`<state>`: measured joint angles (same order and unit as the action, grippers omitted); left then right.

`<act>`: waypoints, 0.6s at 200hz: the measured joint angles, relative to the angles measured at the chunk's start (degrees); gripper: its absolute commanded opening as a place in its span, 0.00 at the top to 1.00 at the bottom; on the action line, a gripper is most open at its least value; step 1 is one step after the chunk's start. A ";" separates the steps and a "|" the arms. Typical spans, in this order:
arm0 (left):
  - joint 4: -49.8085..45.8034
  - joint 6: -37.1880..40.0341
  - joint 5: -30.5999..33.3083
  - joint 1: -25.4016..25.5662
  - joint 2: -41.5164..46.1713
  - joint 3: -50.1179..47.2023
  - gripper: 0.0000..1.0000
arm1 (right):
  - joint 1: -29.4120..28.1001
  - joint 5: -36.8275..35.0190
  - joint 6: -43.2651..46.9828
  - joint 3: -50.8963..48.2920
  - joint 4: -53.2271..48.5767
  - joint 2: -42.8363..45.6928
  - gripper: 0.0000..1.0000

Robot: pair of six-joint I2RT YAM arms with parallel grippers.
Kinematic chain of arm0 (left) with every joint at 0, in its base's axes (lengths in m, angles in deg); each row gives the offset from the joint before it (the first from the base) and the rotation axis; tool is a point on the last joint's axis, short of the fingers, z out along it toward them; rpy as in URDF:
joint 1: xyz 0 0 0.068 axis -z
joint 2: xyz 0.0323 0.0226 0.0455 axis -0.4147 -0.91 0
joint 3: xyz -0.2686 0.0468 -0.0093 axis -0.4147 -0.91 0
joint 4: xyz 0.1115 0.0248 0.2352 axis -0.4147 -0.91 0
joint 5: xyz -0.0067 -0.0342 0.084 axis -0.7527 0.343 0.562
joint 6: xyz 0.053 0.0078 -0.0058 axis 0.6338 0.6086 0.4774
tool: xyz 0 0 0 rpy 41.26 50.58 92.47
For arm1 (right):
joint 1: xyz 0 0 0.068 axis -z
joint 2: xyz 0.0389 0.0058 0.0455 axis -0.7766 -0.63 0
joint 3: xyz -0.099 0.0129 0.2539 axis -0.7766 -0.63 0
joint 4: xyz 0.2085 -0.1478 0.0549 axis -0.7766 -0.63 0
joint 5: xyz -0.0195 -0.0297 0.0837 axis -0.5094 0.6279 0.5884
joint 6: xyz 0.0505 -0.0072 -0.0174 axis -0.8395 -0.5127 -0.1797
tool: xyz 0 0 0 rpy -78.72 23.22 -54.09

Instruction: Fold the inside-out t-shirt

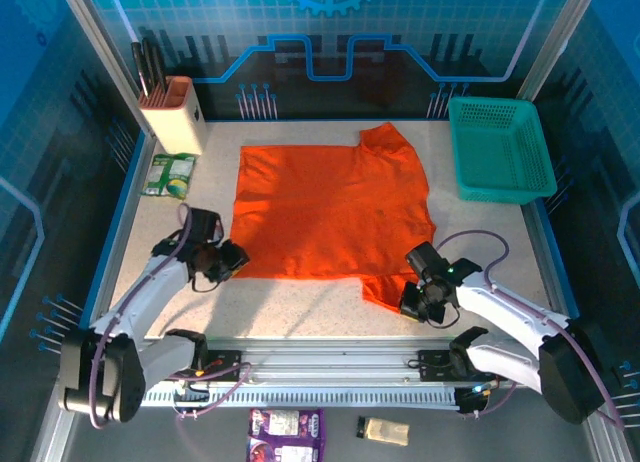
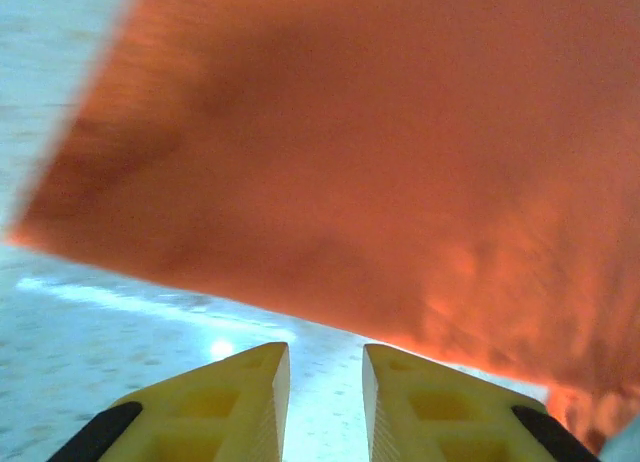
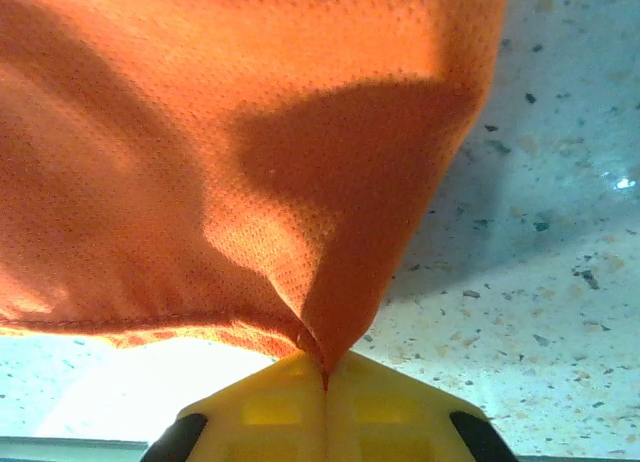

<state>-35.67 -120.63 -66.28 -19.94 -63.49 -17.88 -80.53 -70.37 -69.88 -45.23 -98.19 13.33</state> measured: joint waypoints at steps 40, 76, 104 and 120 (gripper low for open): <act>-2.43 -0.81 1.79 -4.98 0.50 -3.19 0.67 | 0.02 -0.22 1.11 1.75 -0.85 -0.20 1.00; -1.40 -1.27 2.78 -7.30 -2.34 -3.19 0.65 | 0.02 -0.37 1.77 2.25 -1.09 -0.39 1.00; 0.28 -1.20 2.95 -8.39 -4.85 -3.19 0.68 | 0.02 -0.37 1.97 2.47 -1.09 -0.39 1.00; 1.42 -1.16 2.95 -8.98 -6.54 -3.17 0.69 | 0.02 -0.37 1.95 2.47 -1.11 -0.37 1.00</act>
<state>-34.25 -121.79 -63.33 -28.93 -70.03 -21.05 -80.51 -70.74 -67.94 -42.76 -99.31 12.96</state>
